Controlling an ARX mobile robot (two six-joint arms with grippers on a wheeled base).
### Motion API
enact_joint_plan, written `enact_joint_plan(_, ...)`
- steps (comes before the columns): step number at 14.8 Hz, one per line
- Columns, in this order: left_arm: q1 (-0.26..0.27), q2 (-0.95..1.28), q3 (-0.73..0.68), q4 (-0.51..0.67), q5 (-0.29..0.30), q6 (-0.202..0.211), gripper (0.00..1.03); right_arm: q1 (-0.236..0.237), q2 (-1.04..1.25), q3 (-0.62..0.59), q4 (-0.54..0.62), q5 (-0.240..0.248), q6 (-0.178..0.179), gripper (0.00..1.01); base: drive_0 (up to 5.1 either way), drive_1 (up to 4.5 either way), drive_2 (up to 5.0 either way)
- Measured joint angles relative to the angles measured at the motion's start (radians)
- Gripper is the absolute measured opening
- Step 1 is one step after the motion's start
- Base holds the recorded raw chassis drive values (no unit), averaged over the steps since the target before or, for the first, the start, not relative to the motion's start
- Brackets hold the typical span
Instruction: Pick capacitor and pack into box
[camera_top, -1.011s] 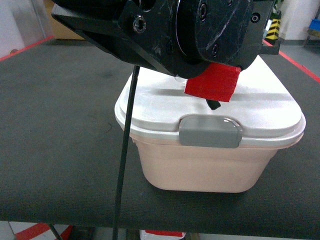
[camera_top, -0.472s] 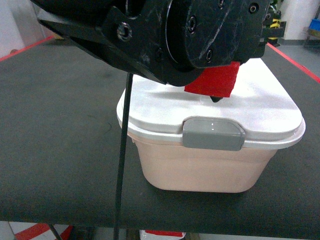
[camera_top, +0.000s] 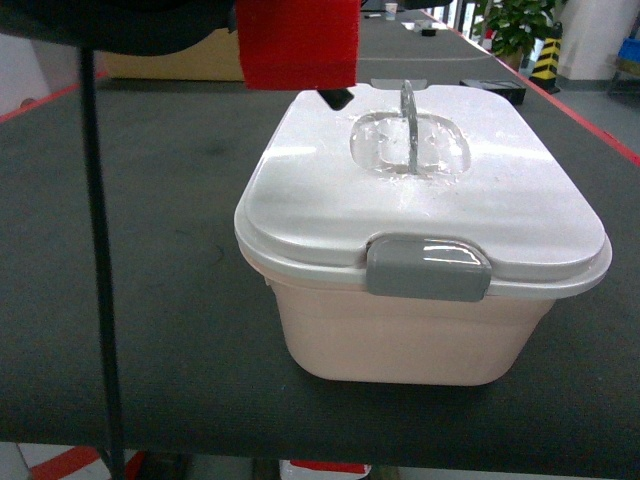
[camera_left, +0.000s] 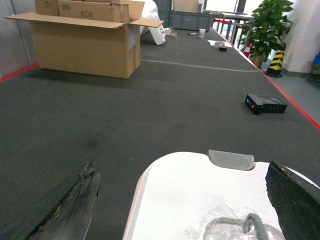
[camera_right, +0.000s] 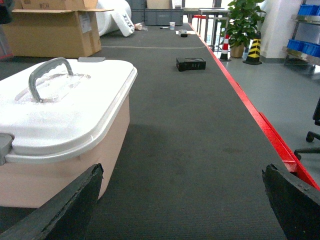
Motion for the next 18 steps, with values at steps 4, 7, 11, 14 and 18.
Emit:
enact_joint_plan(4,0.011,-0.156,-0.171,0.082,-0.058,0.054,0.98,0.000,0.000,0.000,0.000,0.000,0.000,0.98,0.0,0.00,0.0)
enact_joint_plan(7,0.046,-0.319,-0.336,0.141,-0.124,0.122,0.98,0.000,0.000,0.000,0.000,0.000,0.000,0.98,0.0,0.00,0.0)
enact_joint_plan(11,0.093,-0.583,-0.622,0.192,-0.162,0.187,0.98,0.000,0.000,0.000,0.000,0.000,0.000,0.98,0.0,0.00,0.0)
enact_joint_plan(14,0.076,-0.626,-0.669,0.177,-0.182,0.180,0.98,0.000,0.000,0.000,0.000,0.000,0.000,0.98,0.0,0.00,0.0)
enact_joint_plan(18,0.070,-0.630,-0.687,0.214,-0.198,0.176,0.98,0.000,0.000,0.000,0.000,0.000,0.000,0.98,0.0,0.00,0.0)
